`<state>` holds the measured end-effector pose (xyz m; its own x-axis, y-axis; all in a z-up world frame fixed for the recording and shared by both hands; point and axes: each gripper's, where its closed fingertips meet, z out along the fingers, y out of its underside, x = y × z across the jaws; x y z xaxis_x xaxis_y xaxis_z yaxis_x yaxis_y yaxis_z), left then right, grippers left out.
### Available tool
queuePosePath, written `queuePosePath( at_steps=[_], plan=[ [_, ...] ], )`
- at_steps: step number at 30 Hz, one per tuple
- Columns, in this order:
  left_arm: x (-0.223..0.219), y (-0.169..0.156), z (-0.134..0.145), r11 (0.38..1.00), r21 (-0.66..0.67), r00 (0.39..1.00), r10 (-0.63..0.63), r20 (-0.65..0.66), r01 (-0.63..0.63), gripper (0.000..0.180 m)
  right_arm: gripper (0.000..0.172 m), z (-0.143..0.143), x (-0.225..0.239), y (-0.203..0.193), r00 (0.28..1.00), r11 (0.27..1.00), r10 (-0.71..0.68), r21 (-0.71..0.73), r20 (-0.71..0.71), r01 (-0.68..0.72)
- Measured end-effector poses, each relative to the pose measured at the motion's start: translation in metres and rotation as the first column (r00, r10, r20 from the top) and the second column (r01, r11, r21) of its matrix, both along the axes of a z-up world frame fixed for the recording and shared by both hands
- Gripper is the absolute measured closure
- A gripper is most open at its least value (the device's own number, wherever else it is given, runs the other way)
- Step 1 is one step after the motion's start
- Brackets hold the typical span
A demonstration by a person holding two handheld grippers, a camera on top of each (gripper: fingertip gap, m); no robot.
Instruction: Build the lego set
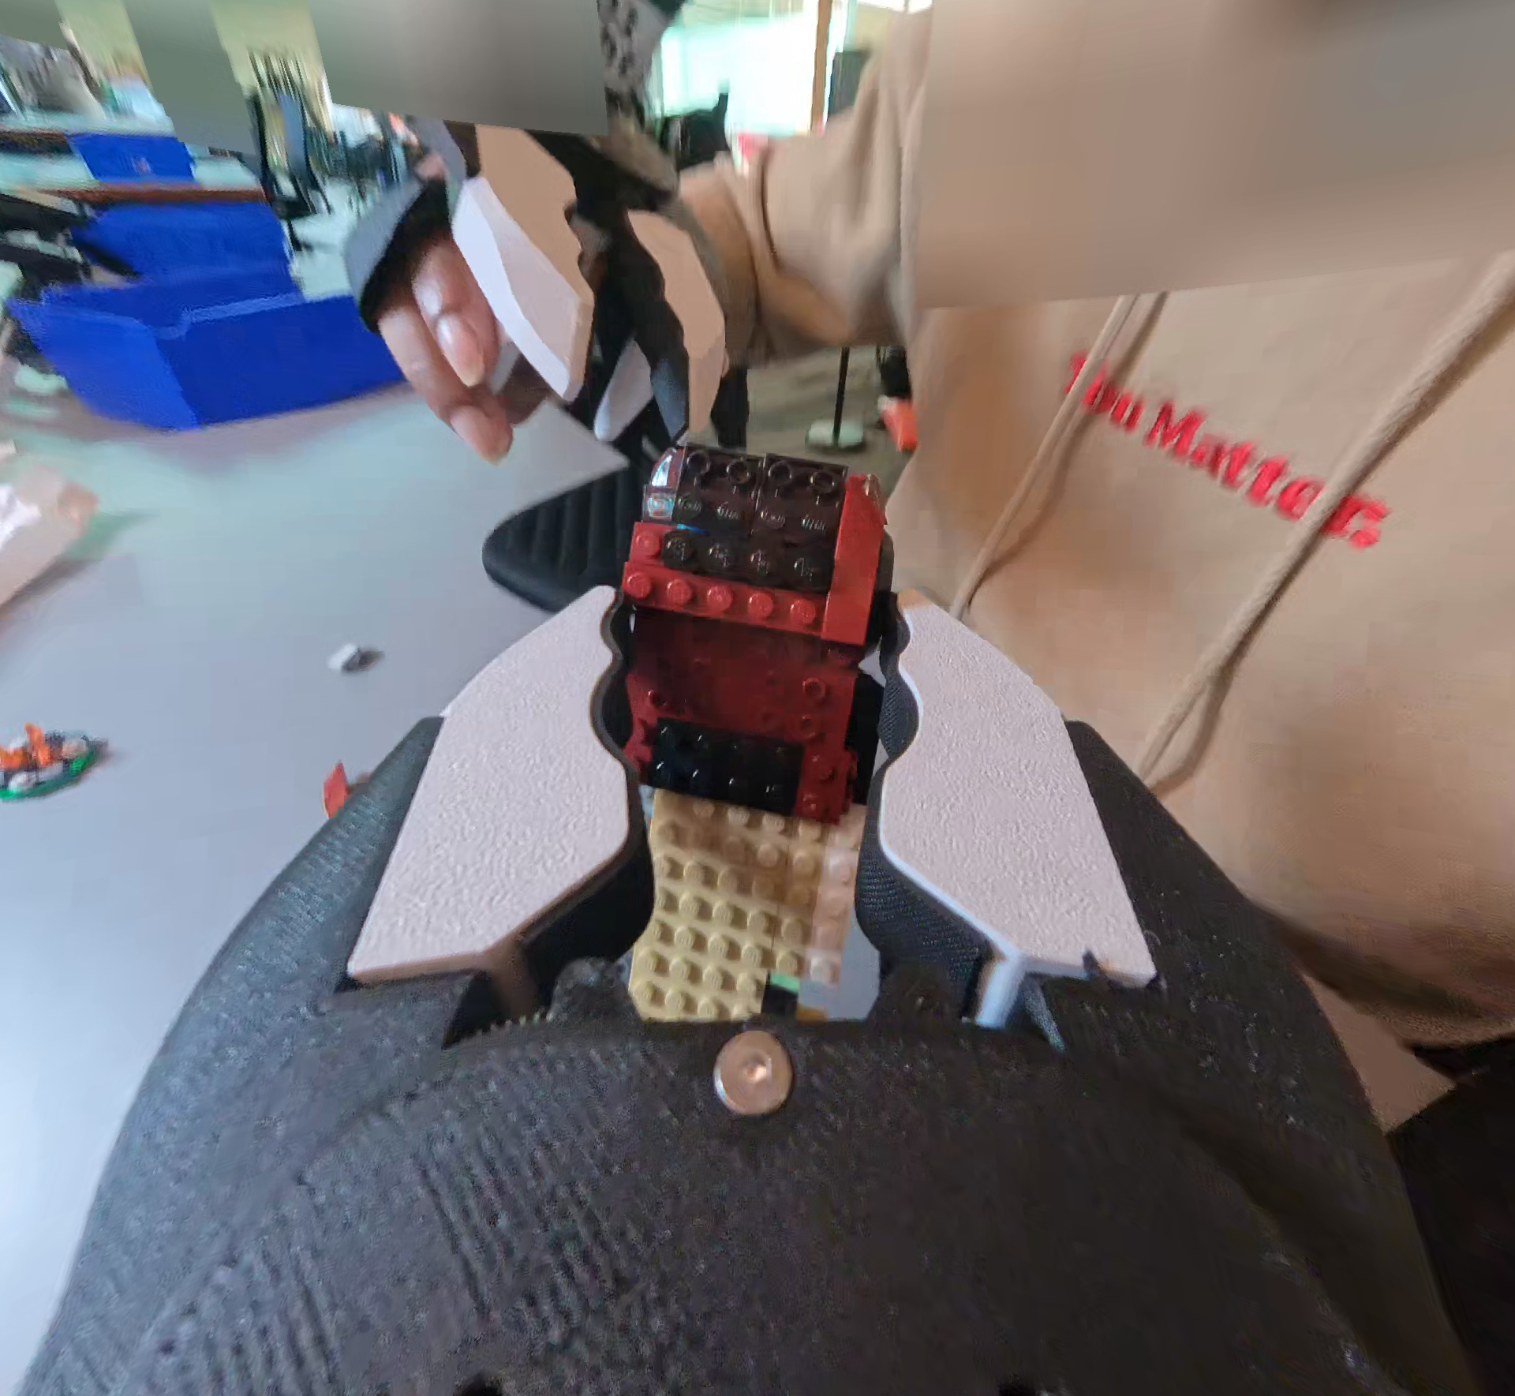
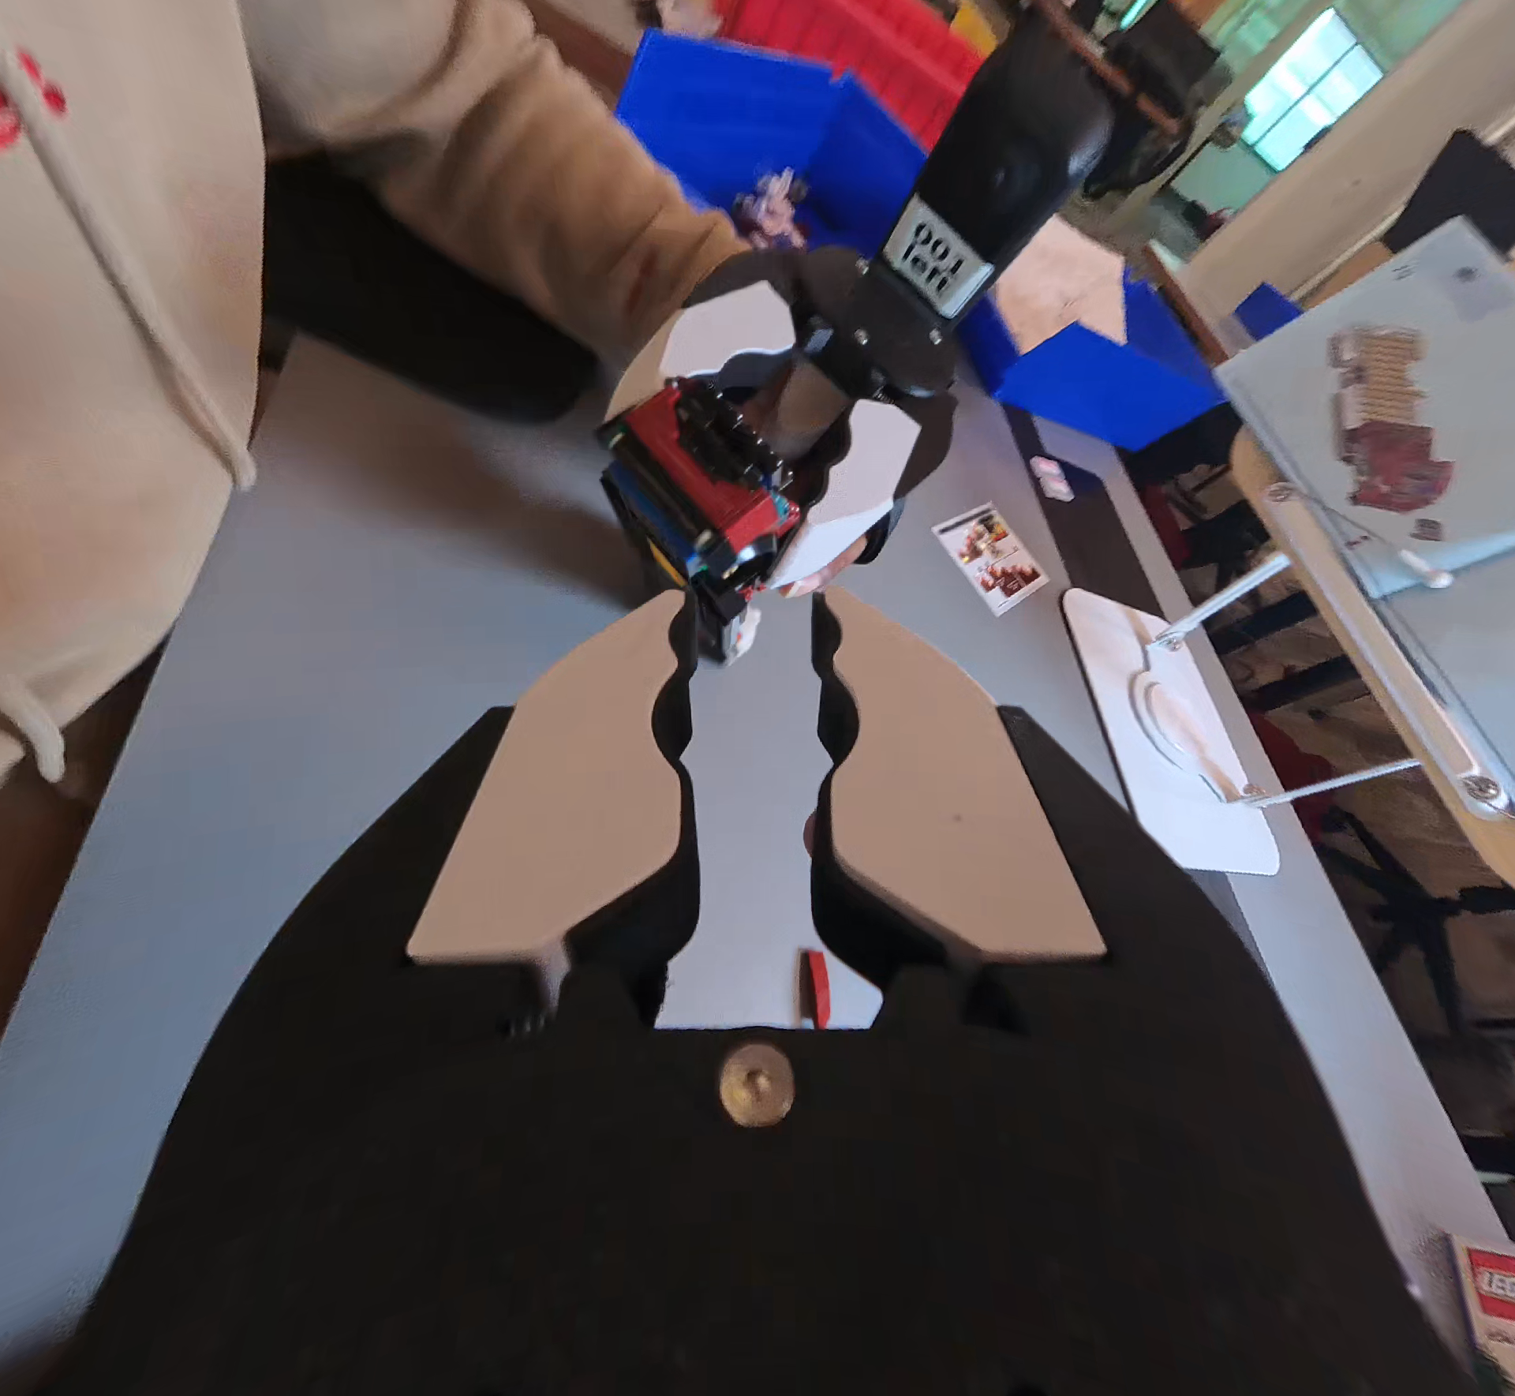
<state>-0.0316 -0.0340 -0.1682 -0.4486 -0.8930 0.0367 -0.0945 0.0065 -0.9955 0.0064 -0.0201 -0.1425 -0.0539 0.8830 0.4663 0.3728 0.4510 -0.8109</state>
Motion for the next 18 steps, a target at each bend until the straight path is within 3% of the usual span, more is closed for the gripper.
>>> queuePosePath(
  at_steps=[5, 18],
  plan=[
    [-0.006, 0.003, 0.013, 0.999, -0.044, 0.998, 0.014, 0.058, -0.011, 0.122, 0.146, 0.022, 0.0, -0.003, 0.997, 1.0, -0.001, -0.005, -0.081, 0.0],
    [0.003, 0.003, 0.004, 0.999, 0.0, 0.999, 0.048, 0.019, -0.048, 0.122, 0.155, 0.018, -0.021, -0.01, 1.0, 1.0, 0.006, -0.014, -0.013, -0.006]
  ],
)
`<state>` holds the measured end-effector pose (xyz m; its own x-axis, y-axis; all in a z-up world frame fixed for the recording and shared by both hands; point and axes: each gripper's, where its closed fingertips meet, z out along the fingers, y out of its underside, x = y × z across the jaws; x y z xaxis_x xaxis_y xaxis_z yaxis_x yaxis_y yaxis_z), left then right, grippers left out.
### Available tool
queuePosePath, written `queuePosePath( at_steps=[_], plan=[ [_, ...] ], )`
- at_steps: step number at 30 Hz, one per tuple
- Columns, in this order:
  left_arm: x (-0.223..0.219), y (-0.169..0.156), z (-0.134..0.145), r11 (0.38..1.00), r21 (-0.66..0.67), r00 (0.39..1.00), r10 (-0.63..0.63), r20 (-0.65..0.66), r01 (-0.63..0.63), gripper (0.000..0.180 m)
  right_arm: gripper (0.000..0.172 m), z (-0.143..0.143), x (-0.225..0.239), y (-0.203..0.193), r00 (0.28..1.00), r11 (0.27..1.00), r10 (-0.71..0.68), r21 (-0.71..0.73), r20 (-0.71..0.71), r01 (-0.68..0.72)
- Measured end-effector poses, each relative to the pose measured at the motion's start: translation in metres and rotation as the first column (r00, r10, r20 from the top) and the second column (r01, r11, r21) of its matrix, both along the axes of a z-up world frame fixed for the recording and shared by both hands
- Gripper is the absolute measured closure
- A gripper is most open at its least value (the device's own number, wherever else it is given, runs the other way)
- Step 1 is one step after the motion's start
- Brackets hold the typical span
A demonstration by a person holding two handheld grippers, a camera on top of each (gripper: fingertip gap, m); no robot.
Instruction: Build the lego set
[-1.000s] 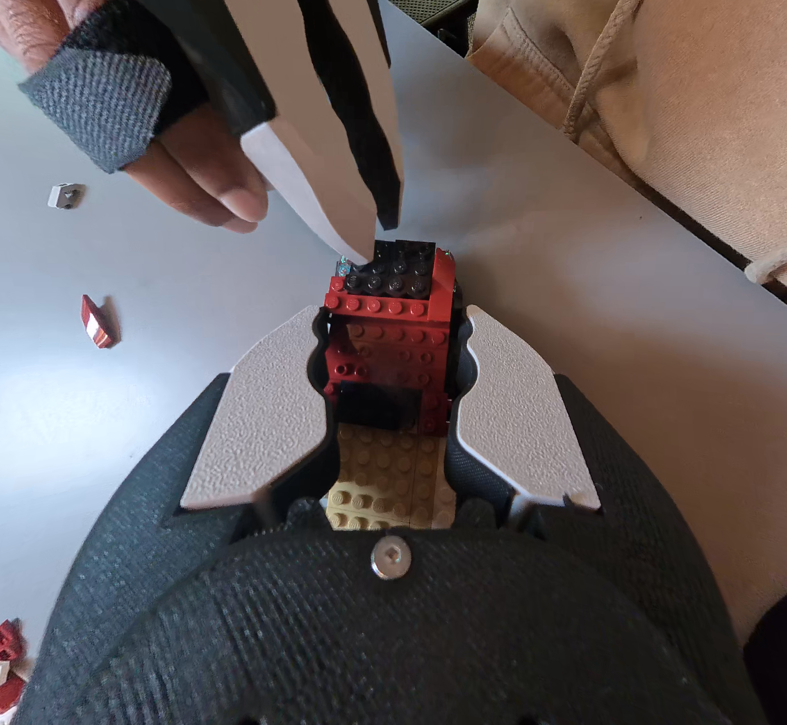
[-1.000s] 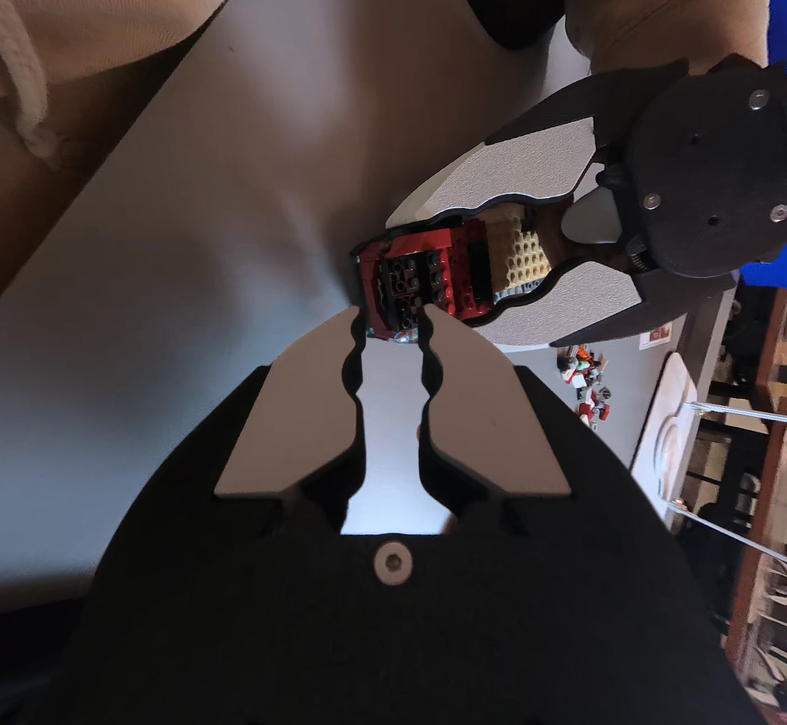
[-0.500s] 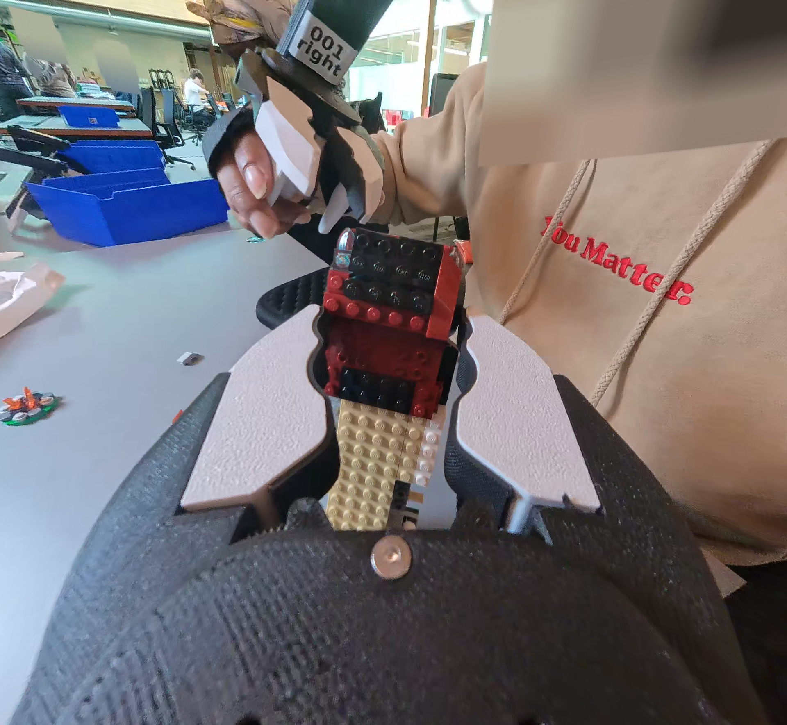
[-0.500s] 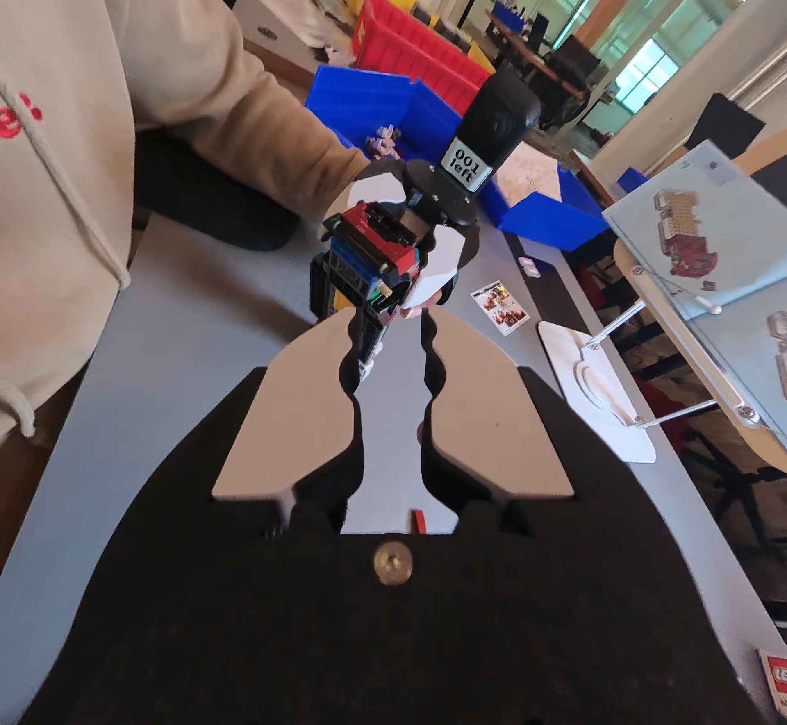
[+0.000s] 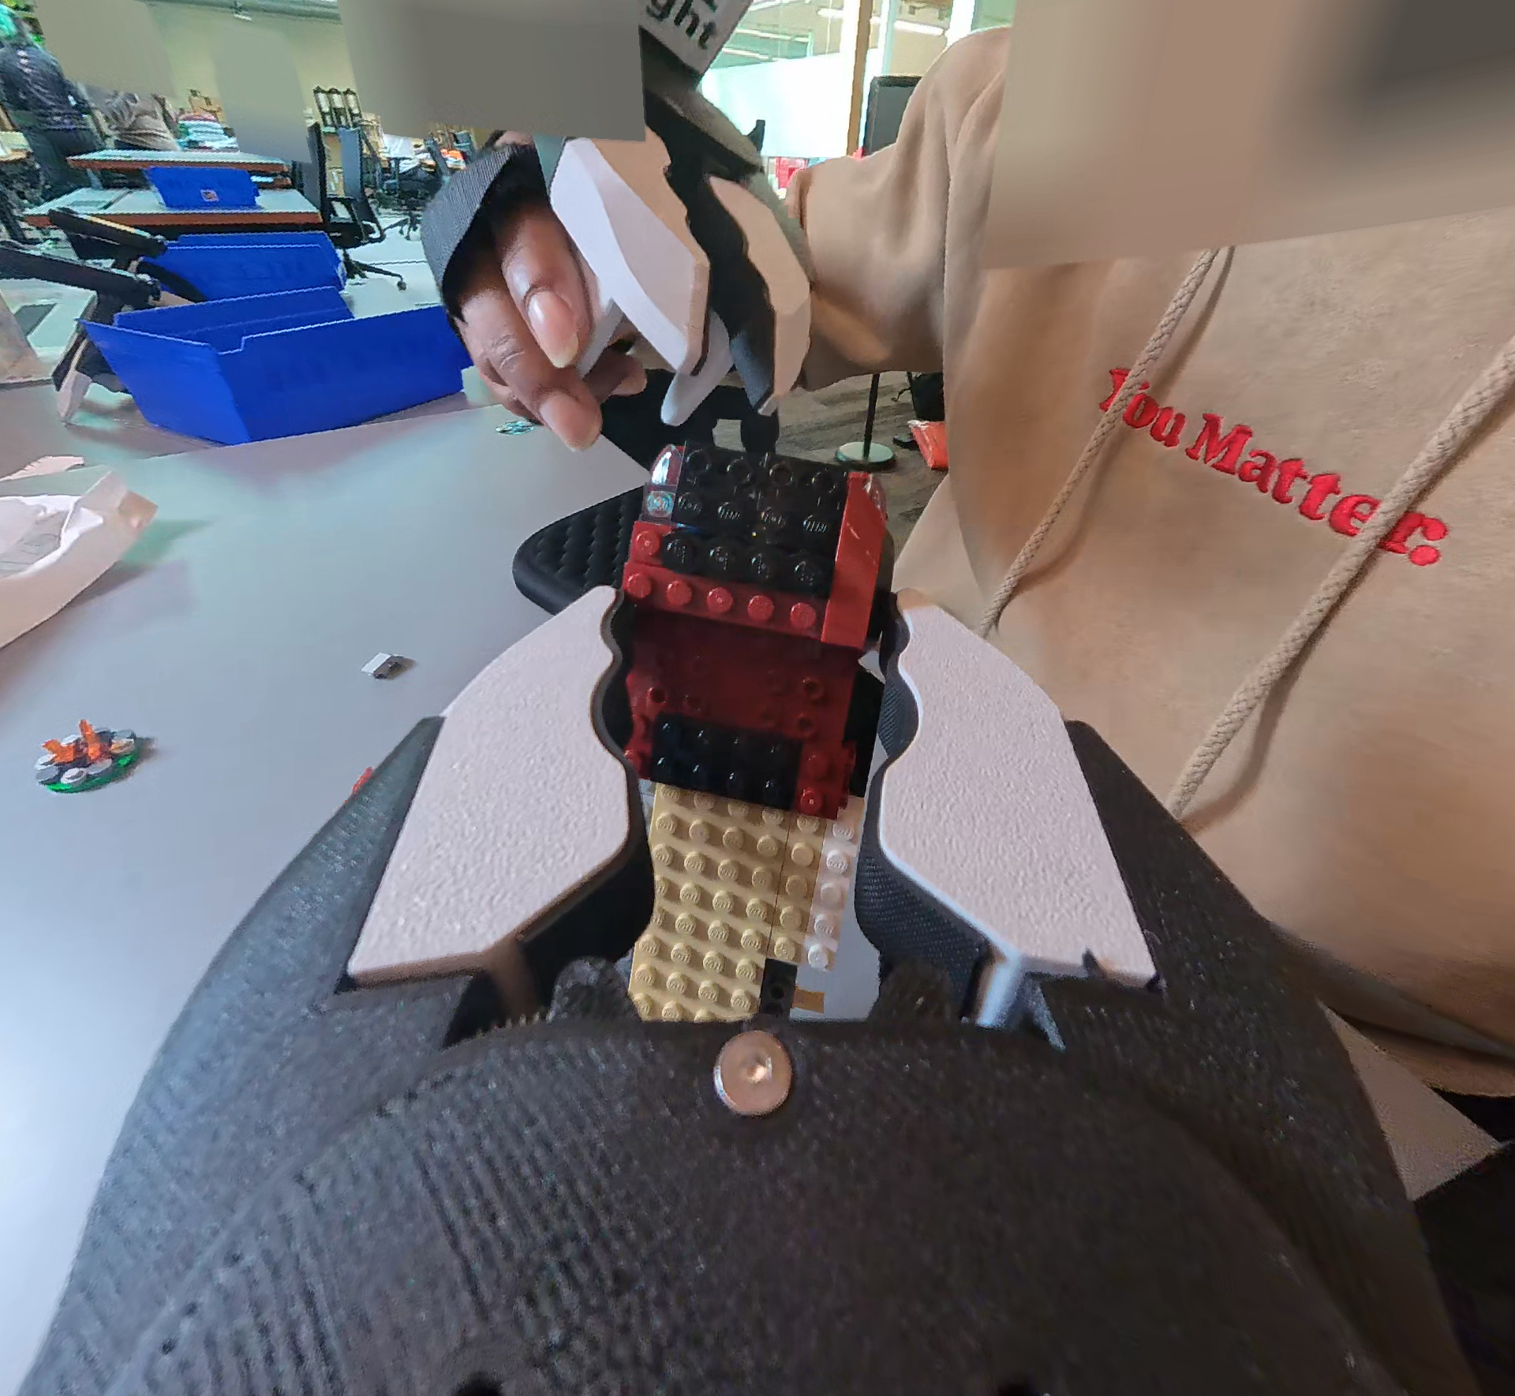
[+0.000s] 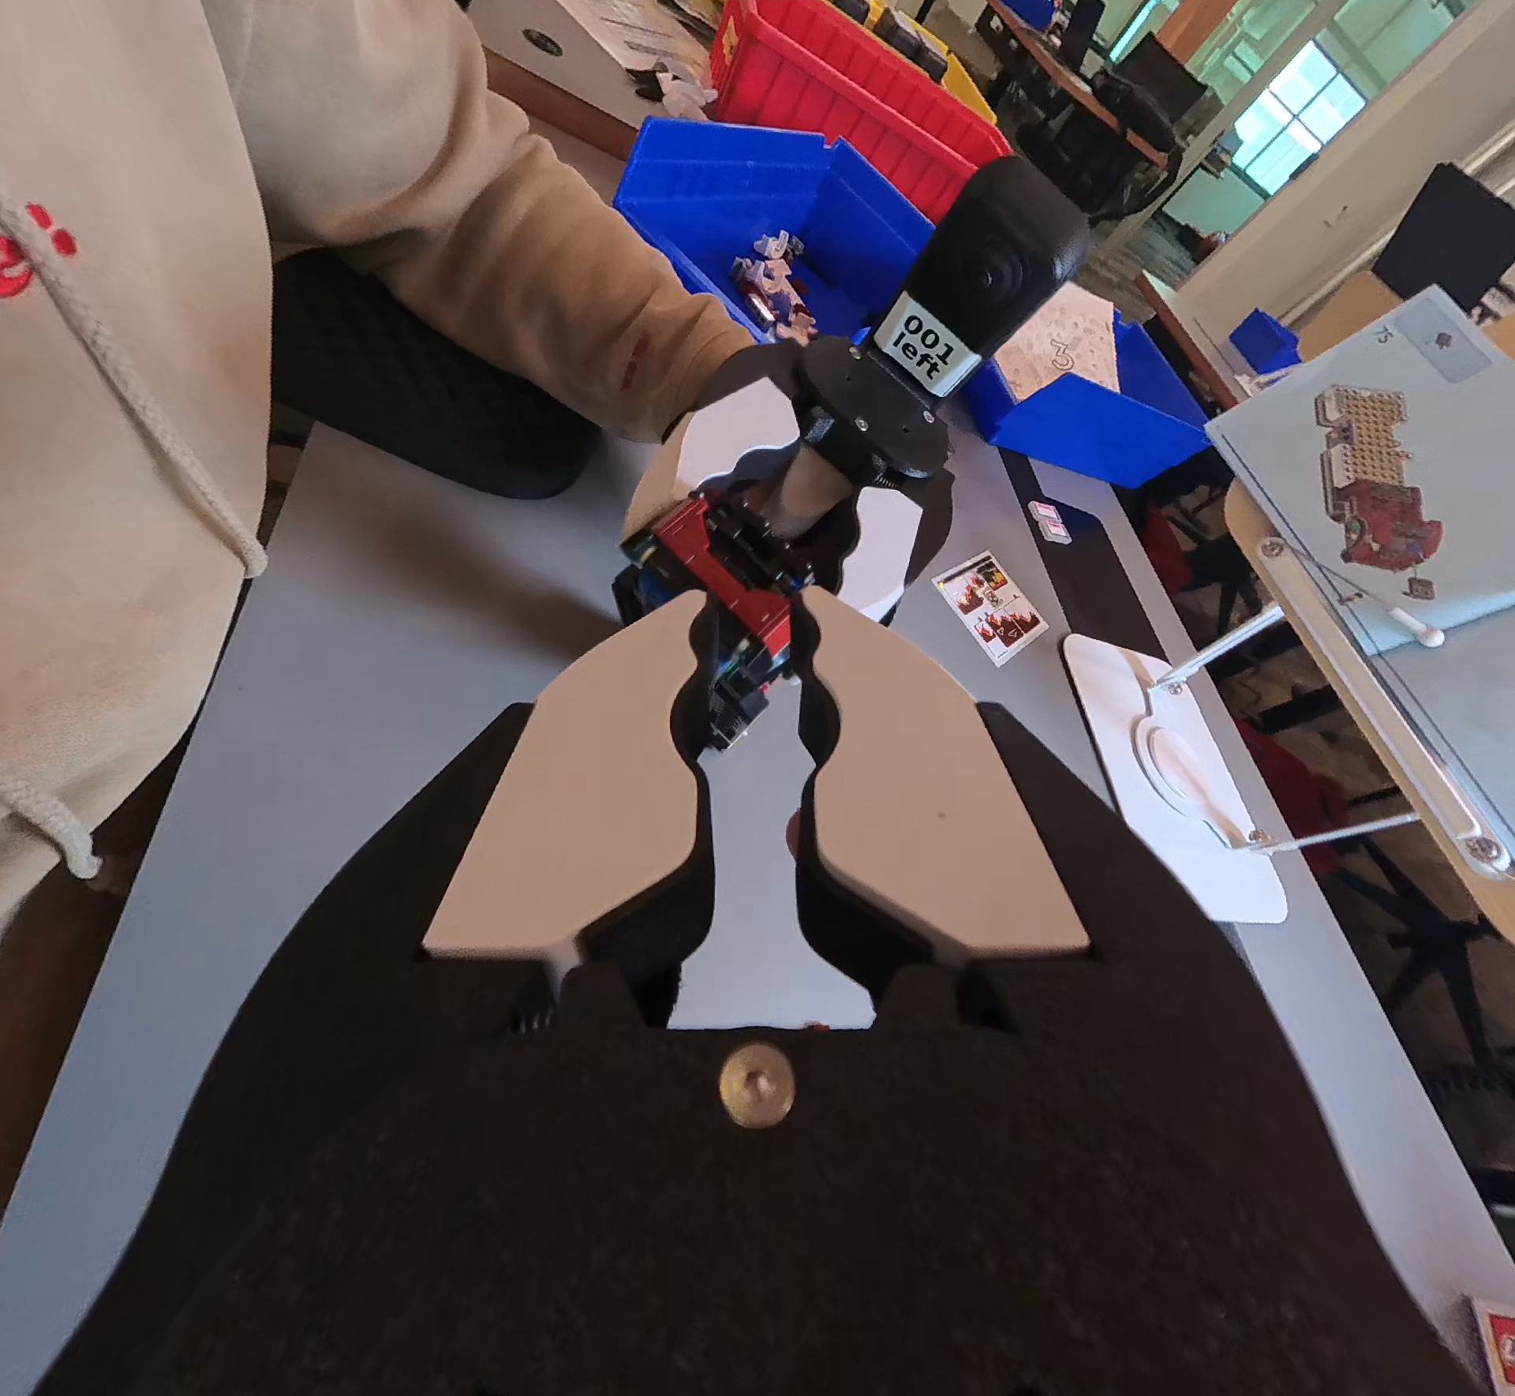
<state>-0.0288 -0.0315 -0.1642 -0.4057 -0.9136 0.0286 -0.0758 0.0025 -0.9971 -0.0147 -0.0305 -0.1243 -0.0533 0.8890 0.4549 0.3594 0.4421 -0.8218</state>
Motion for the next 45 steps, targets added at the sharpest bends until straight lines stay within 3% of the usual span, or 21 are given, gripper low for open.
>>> queuePosePath(
  at_steps=[8, 15, 27, 32, 35, 39, 42, 45],
  plan=[
    [0.014, 0.015, -0.016, 0.98, 0.141, 0.986, 0.15, -0.074, -0.139, 0.122, 0.15, -0.012, -0.002, 0.007, 0.994, 0.987, -0.071, -0.138, 0.084, 0.082],
    [0.016, 0.013, -0.018, 0.981, 0.14, 0.987, 0.144, -0.072, -0.133, 0.122, 0.145, -0.029, 0.003, 0.01, 0.984, 0.978, -0.13, -0.147, 0.121, 0.147],
    [0.016, 0.011, -0.013, 0.987, 0.102, 0.991, 0.128, -0.047, -0.122, 0.122, 0.146, -0.025, 0.002, 0.006, 0.976, 0.987, -0.152, -0.037, 0.155, 0.159],
    [0.019, 0.015, -0.016, 0.978, 0.135, 0.982, 0.171, -0.075, -0.16, 0.122, 0.164, -0.013, 0.009, 0.02, 0.966, 0.973, -0.227, 0.067, 0.122, 0.221],
    [0.027, 0.027, -0.032, 0.927, 0.281, 0.937, 0.305, -0.171, -0.25, 0.122, 0.165, -0.026, 0.018, 0.024, 0.951, 0.963, -0.269, 0.016, 0.155, 0.27],
    [0.033, 0.048, -0.078, 0.778, 0.561, 0.781, 0.526, -0.336, -0.282, 0.122, 0.153, -0.057, 0.033, 0.023, 0.944, 0.925, -0.299, -0.201, 0.141, 0.323],
    [0.033, 0.05, -0.102, 0.744, 0.629, 0.713, 0.565, -0.414, -0.224, 0.122, 0.149, -0.092, 0.042, 0.026, 0.919, 0.868, -0.356, -0.304, 0.168, 0.391],
    [0.032, 0.052, -0.118, 0.751, 0.633, 0.659, 0.573, -0.487, -0.186, 0.122, 0.144, -0.123, 0.046, 0.032, 0.889, 0.808, -0.405, -0.372, 0.213, 0.457]
  ],
)
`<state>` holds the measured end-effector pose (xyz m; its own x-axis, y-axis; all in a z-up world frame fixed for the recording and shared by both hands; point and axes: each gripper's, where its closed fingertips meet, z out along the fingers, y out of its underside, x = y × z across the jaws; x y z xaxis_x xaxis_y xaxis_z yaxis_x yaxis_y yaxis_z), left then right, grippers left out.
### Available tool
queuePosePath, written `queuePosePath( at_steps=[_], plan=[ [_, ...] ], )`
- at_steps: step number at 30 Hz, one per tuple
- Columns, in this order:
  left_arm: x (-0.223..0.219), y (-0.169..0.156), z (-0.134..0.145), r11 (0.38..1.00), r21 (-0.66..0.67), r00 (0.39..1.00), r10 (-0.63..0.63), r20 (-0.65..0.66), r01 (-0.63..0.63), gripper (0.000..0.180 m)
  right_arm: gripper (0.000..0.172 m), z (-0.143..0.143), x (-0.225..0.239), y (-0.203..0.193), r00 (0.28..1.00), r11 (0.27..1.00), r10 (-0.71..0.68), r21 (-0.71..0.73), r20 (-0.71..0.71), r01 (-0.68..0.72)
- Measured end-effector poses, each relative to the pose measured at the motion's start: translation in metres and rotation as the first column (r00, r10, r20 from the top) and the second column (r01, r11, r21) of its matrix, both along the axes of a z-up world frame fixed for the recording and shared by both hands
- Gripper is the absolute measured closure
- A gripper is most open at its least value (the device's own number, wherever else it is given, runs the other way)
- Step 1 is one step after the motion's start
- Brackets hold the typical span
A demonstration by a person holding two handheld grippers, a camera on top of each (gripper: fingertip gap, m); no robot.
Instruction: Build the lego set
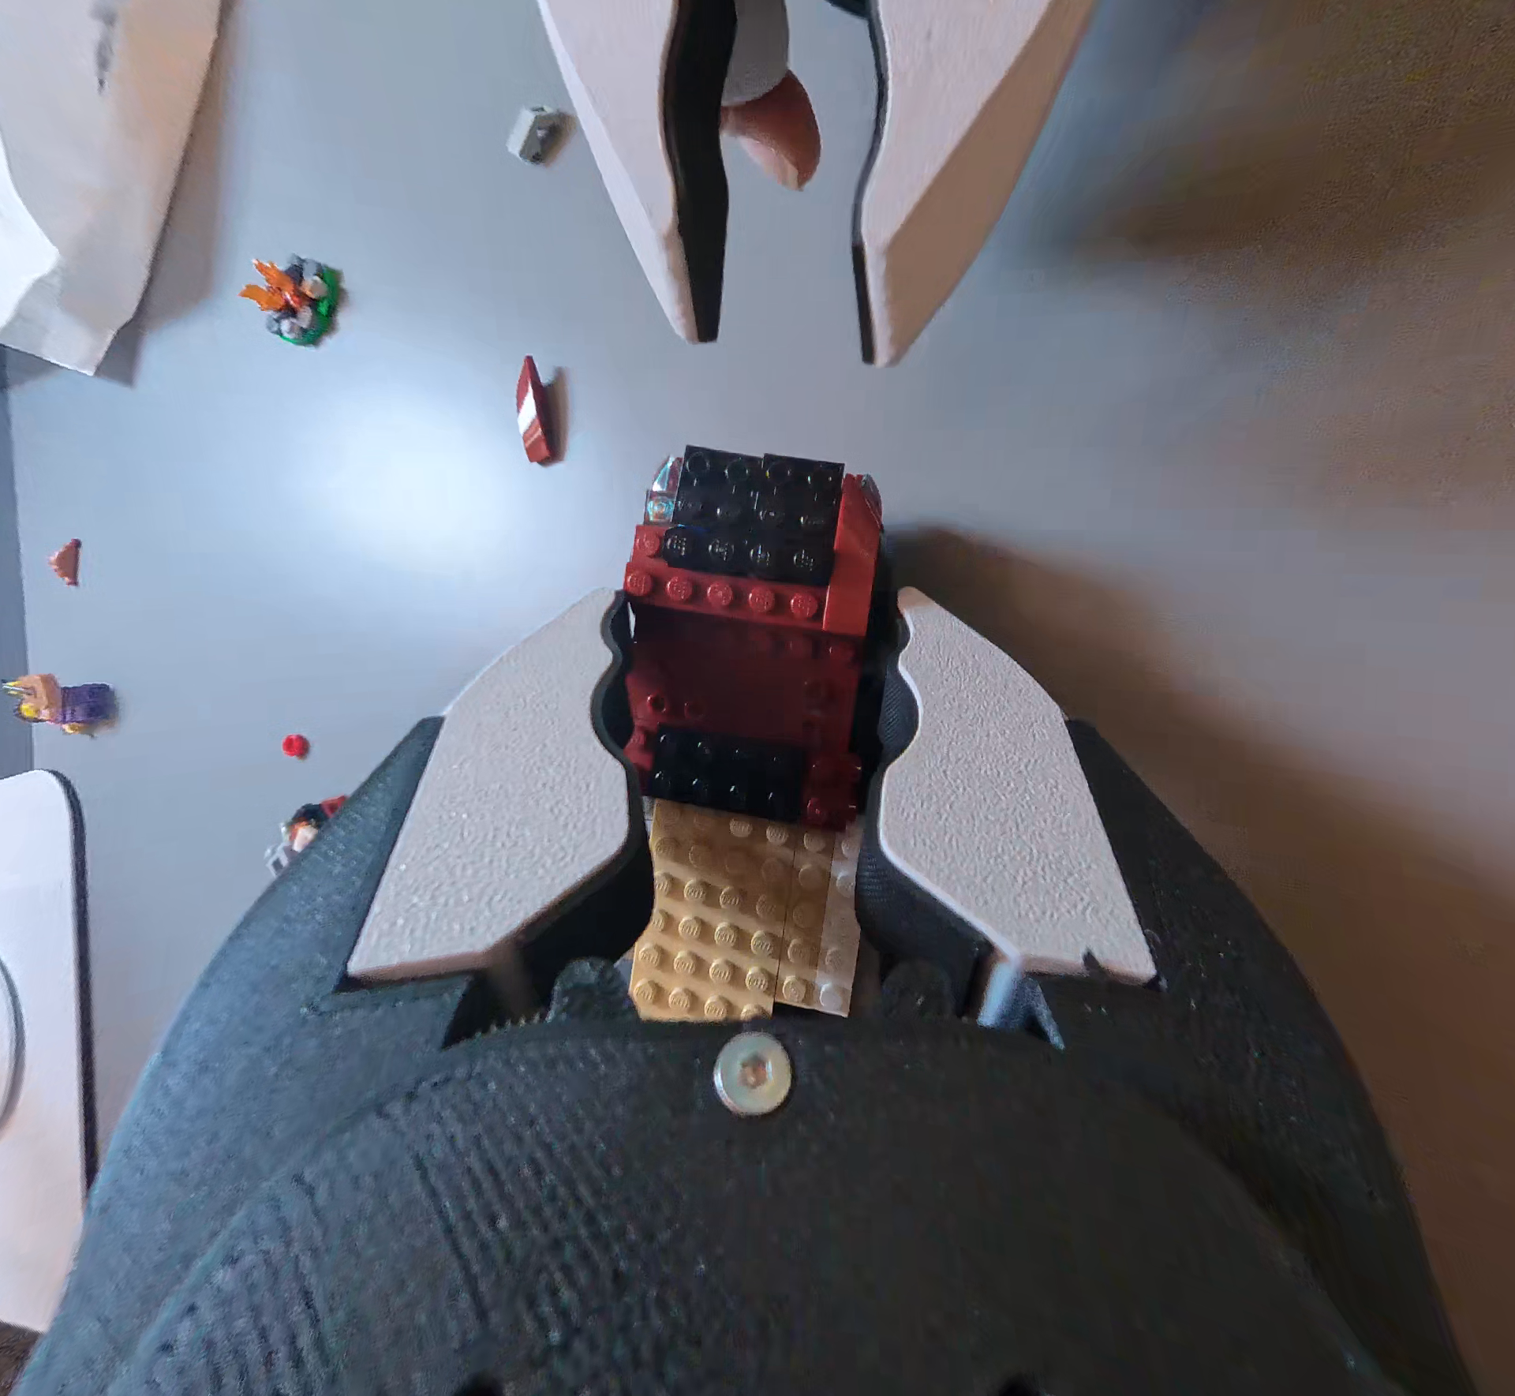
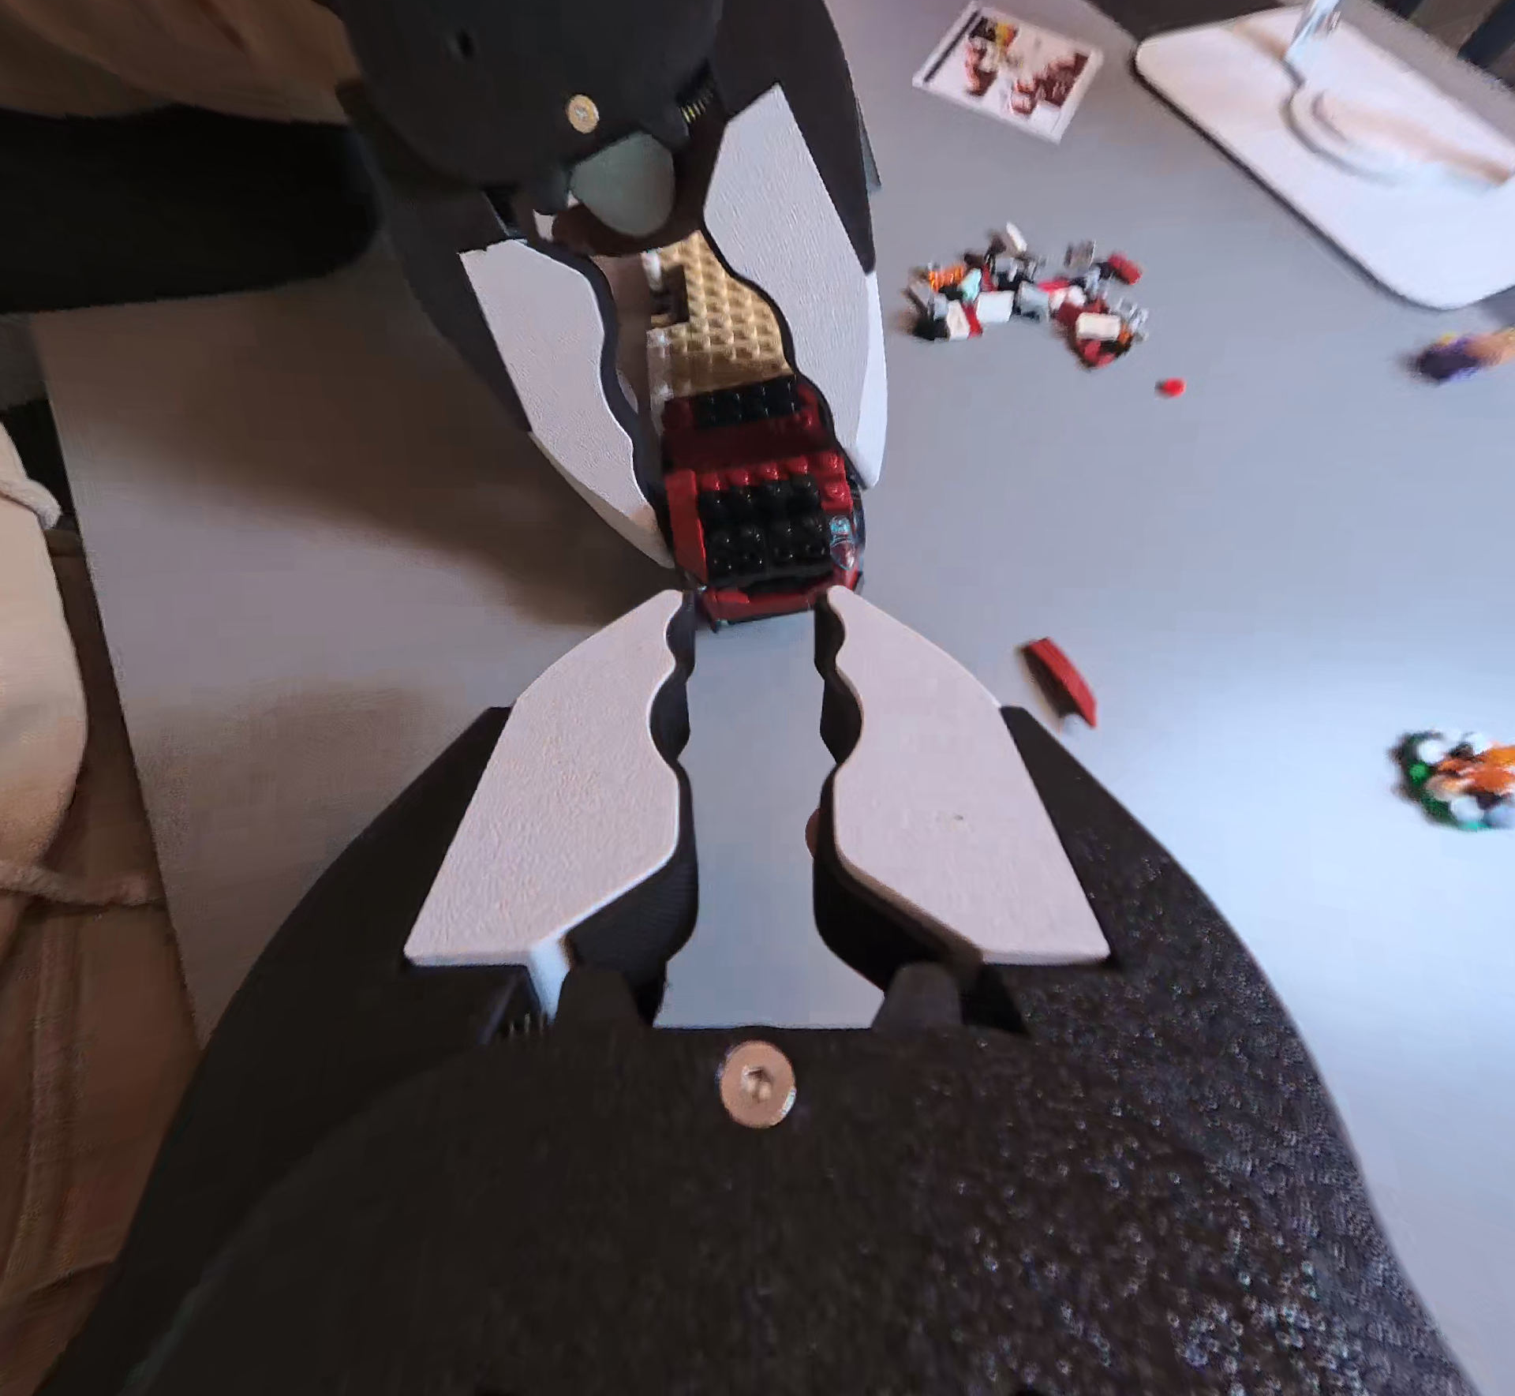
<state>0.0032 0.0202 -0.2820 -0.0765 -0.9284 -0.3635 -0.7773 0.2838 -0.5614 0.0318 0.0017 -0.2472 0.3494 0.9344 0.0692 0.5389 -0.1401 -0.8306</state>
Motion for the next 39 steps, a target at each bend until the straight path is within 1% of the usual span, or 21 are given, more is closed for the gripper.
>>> queuePosePath(
  at_steps=[2, 5, 10, 12, 14, 16, 20, 24, 30, 36, 39],
  plan=[
    [0.002, -0.001, -0.005, 0.999, -0.044, 1.0, 0.0, -0.011, 0.0, 0.122, 0.141, -0.01, -0.002, 0.003, 1.0, 0.998, -0.024, -0.065, -0.014, 0.023],
    [0.004, 0.002, -0.007, 0.992, -0.123, 0.999, 0.009, -0.043, -0.014, 0.122, 0.136, -0.016, -0.004, 0.011, 0.999, 0.994, -0.05, -0.102, 0.01, 0.05],
    [0.009, 0.006, -0.01, 0.977, -0.21, 0.998, 0.031, -0.058, -0.042, 0.121, 0.143, -0.024, -0.004, 0.018, 0.997, 0.989, -0.054, -0.137, 0.061, 0.062],
    [0.01, 0.006, -0.011, 0.975, -0.216, 0.998, 0.035, -0.046, -0.044, 0.121, 0.142, -0.025, -0.003, 0.018, 0.997, 0.984, -0.046, -0.168, 0.06, 0.055],
    [0.01, 0.007, -0.011, 0.976, -0.213, 0.998, 0.04, -0.045, -0.049, 0.121, 0.137, -0.028, -0.004, 0.016, 0.998, 0.978, -0.024, -0.204, 0.058, 0.035],
    [0.01, 0.007, -0.011, 0.975, -0.215, 0.998, 0.045, -0.041, -0.053, 0.121, 0.135, -0.03, -0.005, 0.014, 0.998, 0.977, -0.006, -0.214, 0.064, 0.019],
    [0.01, 0.007, -0.011, 0.976, -0.212, 0.998, 0.045, -0.039, -0.053, 0.121, 0.132, -0.03, -0.005, 0.013, 0.996, 0.983, 0.018, -0.183, 0.091, -0.001],
    [0.01, 0.007, -0.011, 0.976, -0.21, 0.998, 0.048, -0.043, -0.056, 0.121, 0.131, -0.032, -0.004, 0.013, 0.986, 0.99, 0.048, -0.136, 0.159, -0.027],
    [0.011, 0.008, -0.011, 0.976, -0.207, 0.997, 0.056, -0.044, -0.064, 0.121, 0.131, -0.033, -0.004, 0.014, 0.971, 0.991, 0.075, -0.128, 0.226, -0.046],
    [0.01, 0.008, -0.011, 0.976, -0.206, 0.997, 0.06, -0.04, -0.067, 0.121, 0.131, -0.034, -0.004, 0.014, 0.963, 0.991, 0.085, -0.126, 0.255, -0.054],
    [0.01, 0.008, -0.011, 0.975, -0.214, 0.998, 0.058, -0.025, -0.062, 0.121, 0.131, -0.033, -0.003, 0.013, 0.97, 0.987, 0.077, -0.153, 0.231, -0.042]
  ],
)
